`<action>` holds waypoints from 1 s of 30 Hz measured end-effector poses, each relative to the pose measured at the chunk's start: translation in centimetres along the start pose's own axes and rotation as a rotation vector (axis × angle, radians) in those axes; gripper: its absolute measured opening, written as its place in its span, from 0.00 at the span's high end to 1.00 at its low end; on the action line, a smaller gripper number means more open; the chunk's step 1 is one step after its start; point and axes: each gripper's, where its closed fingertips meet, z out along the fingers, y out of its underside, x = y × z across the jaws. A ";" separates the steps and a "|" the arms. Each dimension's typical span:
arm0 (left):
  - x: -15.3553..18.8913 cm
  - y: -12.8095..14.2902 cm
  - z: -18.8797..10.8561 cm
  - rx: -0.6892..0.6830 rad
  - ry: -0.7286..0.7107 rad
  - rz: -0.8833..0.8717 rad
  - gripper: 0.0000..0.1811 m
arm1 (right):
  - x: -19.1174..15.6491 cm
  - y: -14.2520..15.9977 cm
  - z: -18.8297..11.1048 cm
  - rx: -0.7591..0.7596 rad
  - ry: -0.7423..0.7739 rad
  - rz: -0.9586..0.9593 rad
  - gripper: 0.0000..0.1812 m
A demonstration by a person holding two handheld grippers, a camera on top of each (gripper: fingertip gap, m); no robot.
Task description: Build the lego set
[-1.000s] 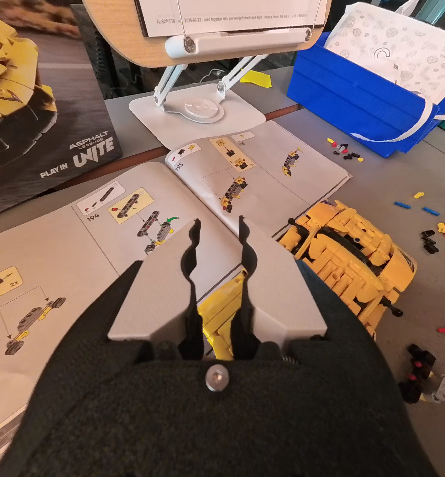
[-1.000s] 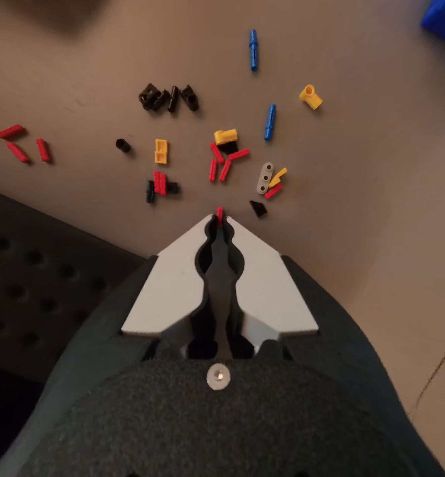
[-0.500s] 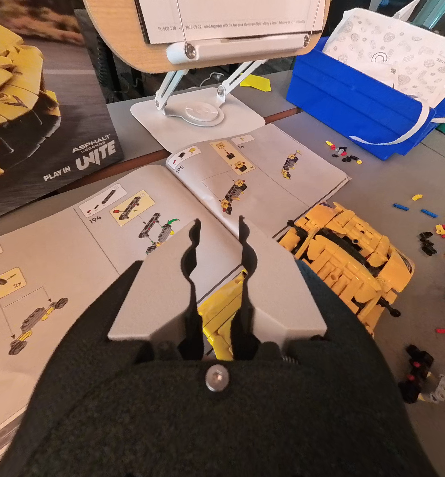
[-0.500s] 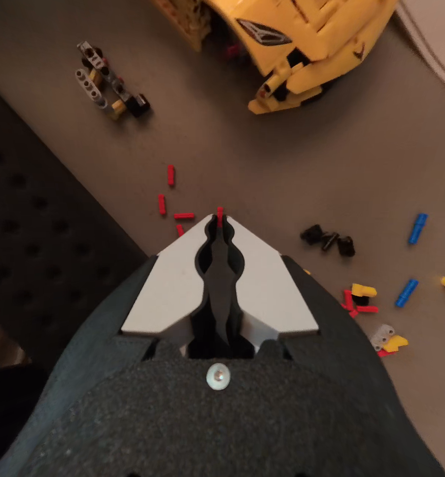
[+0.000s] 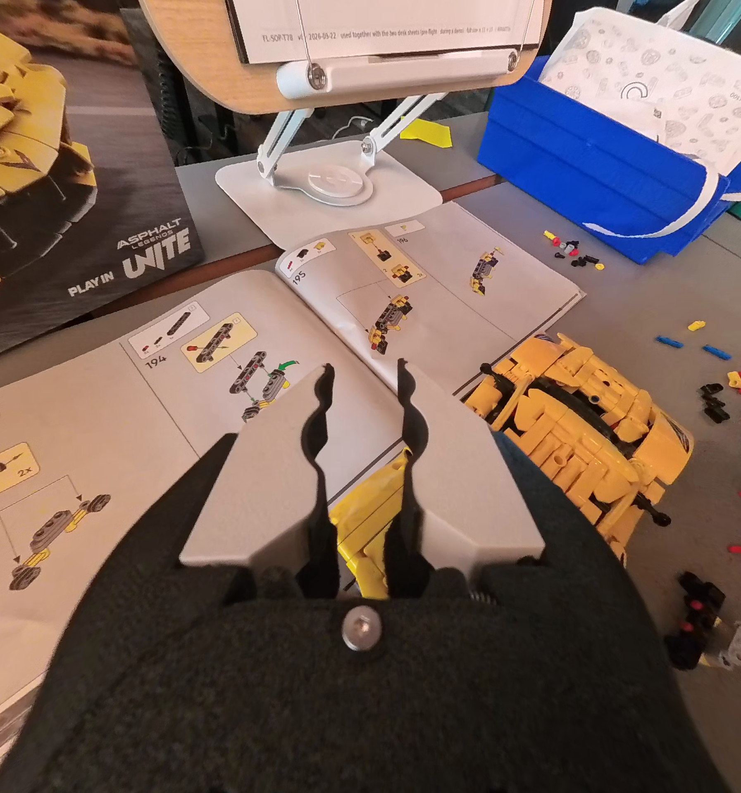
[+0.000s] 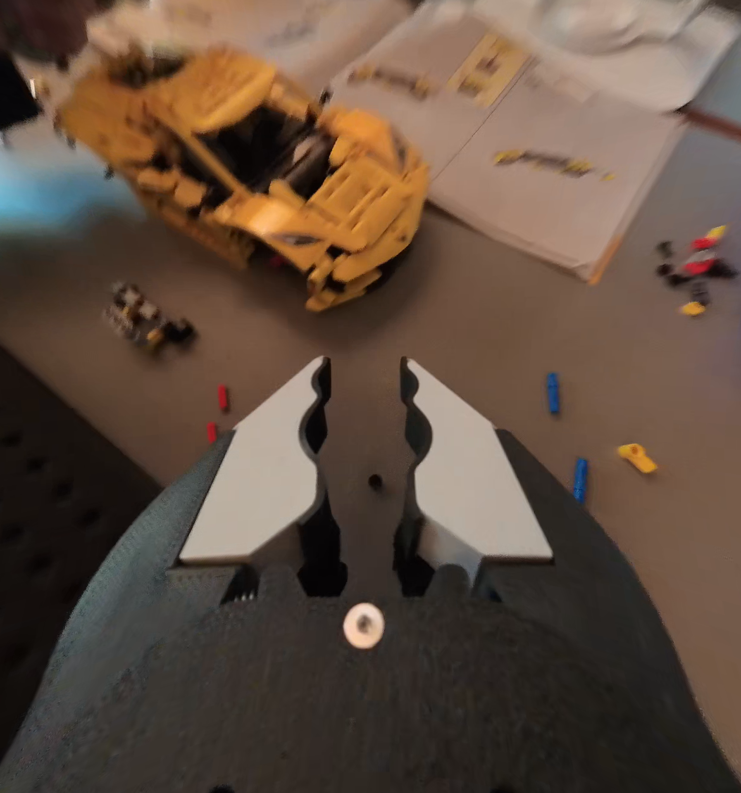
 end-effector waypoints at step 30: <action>-0.4 -2.7 -2.7 0.077 -0.061 0.067 0.84 | 3.6 -5.4 -2.4 0.216 0.228 -0.096 0.88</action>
